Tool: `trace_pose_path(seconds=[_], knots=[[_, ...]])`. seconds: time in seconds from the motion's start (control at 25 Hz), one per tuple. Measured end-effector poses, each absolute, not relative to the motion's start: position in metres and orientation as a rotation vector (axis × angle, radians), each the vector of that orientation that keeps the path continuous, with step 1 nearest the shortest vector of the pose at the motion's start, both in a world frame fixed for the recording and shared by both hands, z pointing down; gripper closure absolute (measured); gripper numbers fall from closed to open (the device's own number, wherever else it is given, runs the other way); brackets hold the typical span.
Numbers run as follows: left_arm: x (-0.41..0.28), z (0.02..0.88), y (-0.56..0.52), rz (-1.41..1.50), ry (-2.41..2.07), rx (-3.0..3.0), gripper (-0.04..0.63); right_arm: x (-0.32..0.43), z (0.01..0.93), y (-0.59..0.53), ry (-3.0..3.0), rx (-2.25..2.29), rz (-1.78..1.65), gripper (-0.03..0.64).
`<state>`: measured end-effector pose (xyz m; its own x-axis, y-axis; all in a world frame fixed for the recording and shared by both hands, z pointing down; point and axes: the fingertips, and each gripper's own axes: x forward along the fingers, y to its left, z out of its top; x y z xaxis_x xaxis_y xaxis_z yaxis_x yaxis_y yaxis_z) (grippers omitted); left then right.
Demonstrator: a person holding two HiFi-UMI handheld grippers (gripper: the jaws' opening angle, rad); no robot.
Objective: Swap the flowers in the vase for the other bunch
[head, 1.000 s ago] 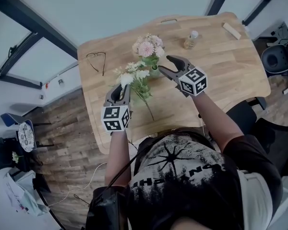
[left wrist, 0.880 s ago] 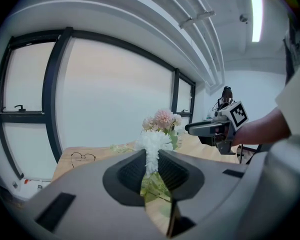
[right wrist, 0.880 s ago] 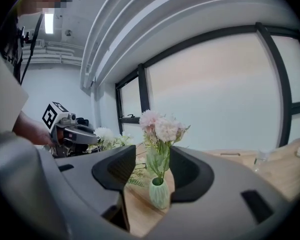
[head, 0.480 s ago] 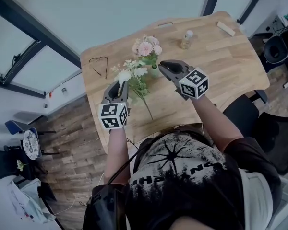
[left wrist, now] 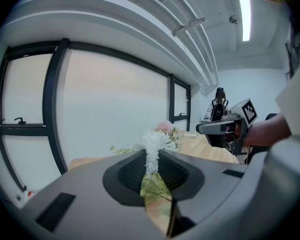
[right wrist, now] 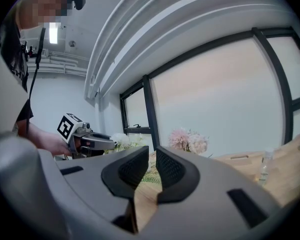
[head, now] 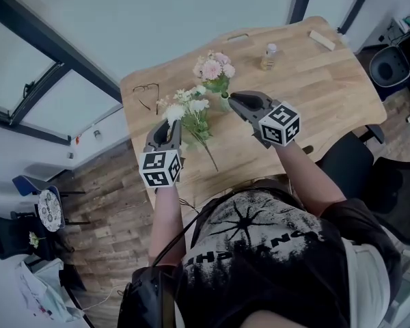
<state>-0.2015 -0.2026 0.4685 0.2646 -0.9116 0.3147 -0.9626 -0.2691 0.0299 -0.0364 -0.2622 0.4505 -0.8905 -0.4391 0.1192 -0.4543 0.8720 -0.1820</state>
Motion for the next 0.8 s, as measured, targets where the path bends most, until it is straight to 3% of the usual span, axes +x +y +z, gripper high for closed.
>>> trace_pose_path(seconds=[0.8], knots=[[-0.215, 0.469, -0.2, 0.34, -1.765, 2.313, 0.515, -0.053, 0.454, -0.25, -2.937, 0.667, 0.269, 0.581]])
